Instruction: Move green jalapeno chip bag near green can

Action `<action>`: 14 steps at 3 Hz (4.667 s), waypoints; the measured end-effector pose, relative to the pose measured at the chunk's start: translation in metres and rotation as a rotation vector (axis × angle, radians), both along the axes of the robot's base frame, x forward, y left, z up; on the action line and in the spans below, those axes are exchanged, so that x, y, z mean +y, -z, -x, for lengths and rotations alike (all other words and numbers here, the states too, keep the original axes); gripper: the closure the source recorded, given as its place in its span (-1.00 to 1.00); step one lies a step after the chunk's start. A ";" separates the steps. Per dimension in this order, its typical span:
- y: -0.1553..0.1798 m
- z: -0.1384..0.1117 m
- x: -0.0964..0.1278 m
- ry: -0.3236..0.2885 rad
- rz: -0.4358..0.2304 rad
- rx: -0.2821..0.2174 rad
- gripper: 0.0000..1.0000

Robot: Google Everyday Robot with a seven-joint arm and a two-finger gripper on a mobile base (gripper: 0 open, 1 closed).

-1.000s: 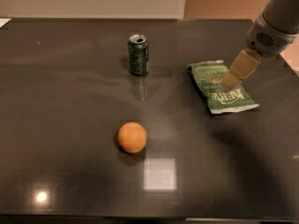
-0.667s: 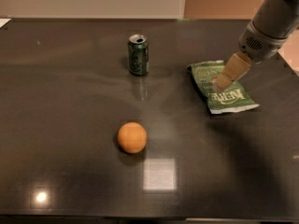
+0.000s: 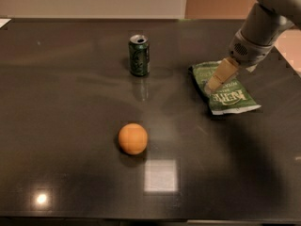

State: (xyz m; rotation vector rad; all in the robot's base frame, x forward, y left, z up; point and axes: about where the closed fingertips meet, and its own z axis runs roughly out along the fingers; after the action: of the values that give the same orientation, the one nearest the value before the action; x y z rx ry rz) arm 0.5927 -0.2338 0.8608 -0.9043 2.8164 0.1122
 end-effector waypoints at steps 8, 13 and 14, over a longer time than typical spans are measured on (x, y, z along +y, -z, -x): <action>0.020 -0.045 0.024 -0.079 0.003 0.069 0.76; -0.006 -0.109 0.105 -0.172 -0.067 0.000 1.00; -0.005 -0.119 0.120 -0.184 -0.064 -0.003 0.62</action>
Offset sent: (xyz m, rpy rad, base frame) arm 0.0295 0.0002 -0.0264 0.0209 0.0983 -0.0335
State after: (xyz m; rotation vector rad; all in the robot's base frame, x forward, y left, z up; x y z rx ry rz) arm 0.7122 -0.1134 0.8661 -1.1453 2.7045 0.2233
